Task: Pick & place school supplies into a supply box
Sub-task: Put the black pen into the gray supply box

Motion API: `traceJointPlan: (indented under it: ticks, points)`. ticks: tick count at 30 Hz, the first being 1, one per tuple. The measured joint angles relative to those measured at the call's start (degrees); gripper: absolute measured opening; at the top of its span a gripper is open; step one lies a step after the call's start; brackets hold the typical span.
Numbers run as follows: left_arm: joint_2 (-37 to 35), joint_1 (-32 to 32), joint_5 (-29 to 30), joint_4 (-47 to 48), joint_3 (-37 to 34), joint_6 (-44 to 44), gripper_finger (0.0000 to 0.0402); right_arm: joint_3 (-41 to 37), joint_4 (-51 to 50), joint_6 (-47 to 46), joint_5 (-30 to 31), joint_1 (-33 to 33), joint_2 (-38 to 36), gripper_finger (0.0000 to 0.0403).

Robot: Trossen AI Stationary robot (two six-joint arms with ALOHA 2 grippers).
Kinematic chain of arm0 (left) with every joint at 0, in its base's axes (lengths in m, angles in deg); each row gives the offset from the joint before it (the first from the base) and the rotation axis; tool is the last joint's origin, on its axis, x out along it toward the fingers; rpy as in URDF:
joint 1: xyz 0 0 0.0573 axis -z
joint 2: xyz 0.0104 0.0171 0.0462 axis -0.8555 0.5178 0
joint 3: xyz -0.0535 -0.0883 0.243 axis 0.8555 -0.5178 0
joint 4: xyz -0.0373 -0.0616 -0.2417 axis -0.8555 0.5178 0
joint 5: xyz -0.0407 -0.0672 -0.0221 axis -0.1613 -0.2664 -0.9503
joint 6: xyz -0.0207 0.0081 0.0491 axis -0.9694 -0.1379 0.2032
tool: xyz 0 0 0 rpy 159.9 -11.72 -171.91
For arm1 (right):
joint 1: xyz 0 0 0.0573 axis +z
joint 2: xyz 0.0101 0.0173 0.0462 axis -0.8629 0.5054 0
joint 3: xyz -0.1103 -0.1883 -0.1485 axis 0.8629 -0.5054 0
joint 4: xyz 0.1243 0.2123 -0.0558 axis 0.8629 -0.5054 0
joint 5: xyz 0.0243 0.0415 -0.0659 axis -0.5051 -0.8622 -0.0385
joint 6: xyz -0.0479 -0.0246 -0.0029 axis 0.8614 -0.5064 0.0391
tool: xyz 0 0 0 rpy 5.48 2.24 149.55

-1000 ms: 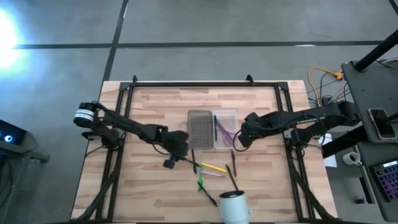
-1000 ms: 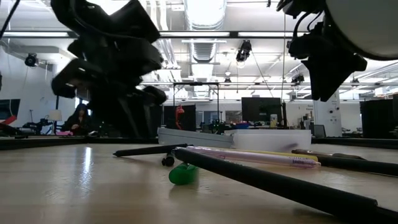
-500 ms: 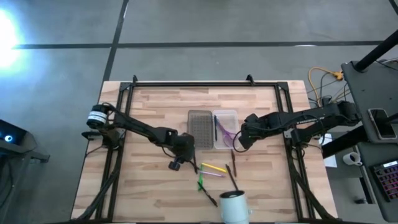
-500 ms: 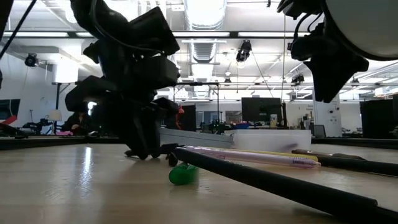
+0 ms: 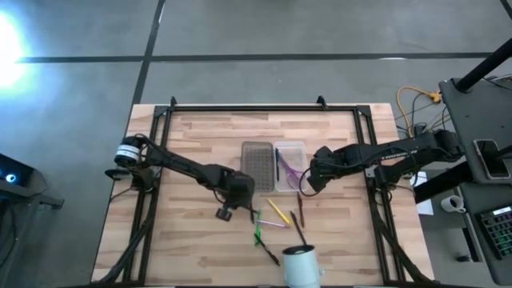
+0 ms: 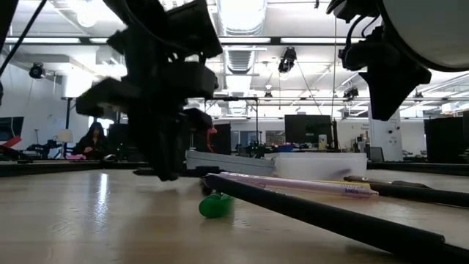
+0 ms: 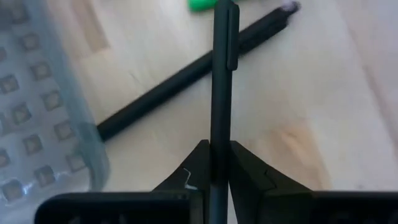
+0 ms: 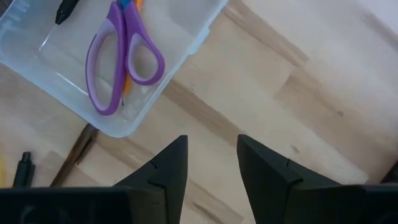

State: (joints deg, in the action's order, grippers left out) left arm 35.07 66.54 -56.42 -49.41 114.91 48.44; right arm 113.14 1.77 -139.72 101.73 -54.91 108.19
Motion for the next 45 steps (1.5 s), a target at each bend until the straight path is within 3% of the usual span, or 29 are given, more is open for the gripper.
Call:
traceJointPlan:
  ticks: [5, 12, 24, 30, 33, 39, 45]
  points:
    - [-0.01, 1.09, 0.07, 5.93, 4.91, -4.47, 0.0019, 0.00, 1.26, 5.37, 2.21, -0.14, 0.00, 0.0121]
    - [-0.17, 1.22, 0.11, 7.97, 8.65, -19.79, 0.0019, 0.00, 8.45, 7.55, 4.09, -0.74, -0.08, 0.0111]
    - [-5.90, 1.23, -0.16, 7.76, 5.49, -42.30, 0.0019, -0.04, 6.34, -4.28, 5.60, 0.29, -6.93, 0.0104]
    - [-11.57, -2.64, -0.40, 5.27, 4.72, -54.62, 0.0019, -0.30, 1.76, -14.78, 12.92, 2.59, -14.33, 0.0100]
    - [-13.30, -7.82, -0.47, -3.38, 2.96, -62.40, 0.0019, -0.82, 1.54, -18.98, 15.59, 2.64, -17.26, 0.0101]
    - [-12.66, -15.12, -3.92, -39.20, -1.94, -77.25, 0.0022, -1.94, 1.65, -23.76, 18.32, 2.64, -19.34, 0.0099]
    - [-4.33, -16.13, -1.28, -48.83, -1.91, -84.76, 0.0024, -2.74, 4.48, -25.26, 19.41, 2.64, -17.84, 0.0091]
